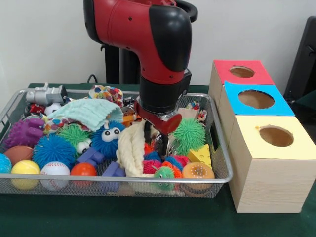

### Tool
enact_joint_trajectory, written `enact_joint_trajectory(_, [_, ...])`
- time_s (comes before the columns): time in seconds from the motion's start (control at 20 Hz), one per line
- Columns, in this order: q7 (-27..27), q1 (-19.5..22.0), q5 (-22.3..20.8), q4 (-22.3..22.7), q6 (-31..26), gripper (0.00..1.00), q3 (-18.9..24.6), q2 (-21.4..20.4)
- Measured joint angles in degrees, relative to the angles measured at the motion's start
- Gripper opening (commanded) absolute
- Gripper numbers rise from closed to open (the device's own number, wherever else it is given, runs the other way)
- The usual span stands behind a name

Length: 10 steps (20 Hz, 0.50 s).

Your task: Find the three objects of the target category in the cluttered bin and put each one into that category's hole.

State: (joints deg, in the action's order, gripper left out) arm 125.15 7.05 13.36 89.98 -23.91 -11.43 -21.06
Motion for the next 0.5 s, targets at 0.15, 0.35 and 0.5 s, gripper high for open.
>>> enact_joint_trajectory(0.15, [0.0, -3.0, 0.0, -1.6, -0.1, 1.00, -3.5, 1.4])
enact_joint_trajectory(0.35, [0.0, -5.7, -0.1, -2.8, -0.4, 1.00, -6.9, 2.5])
enact_joint_trajectory(0.5, [0.0, -8.3, -1.1, -3.8, -0.5, 1.00, -10.9, 3.8])
